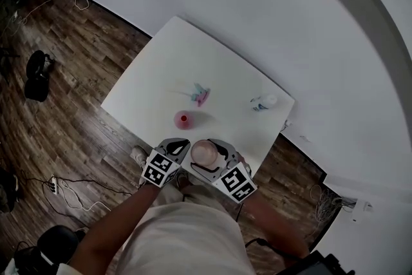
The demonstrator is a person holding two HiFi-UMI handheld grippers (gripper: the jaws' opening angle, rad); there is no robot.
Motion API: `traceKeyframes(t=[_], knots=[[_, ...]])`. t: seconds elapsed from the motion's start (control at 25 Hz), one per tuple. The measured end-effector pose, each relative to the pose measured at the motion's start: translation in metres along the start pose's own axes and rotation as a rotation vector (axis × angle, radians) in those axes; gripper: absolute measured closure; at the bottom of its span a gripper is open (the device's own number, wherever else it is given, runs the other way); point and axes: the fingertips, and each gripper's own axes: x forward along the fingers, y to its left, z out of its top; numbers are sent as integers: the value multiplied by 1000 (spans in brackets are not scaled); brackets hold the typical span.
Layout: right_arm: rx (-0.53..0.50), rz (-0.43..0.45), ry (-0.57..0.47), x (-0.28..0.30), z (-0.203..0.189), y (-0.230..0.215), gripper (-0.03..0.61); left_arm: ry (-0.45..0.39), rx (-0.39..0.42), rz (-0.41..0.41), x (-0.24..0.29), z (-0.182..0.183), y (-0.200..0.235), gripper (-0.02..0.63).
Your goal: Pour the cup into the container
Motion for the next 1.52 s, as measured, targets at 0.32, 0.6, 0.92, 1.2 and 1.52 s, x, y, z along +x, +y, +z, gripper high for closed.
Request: traceKeyframes(t=[0.32,0.6,0.92,1.2,1.52], knots=[[11,7,8,7,1,8,218,-21,-28,-5,2,-3,2,601],[22,12,-13,9,1,11,218,-46,-13,-21,5,1,0,603],[58,13,-69,3,4,6,218,-65,-4,-39,8,8,-7,603],[84,-4,-103,3,7,-1,218,-75,-18,-38,10,12,-7,603],[99,-9,-127,7,15,-5,218,-84,-35,-32,9,14,-3,603]])
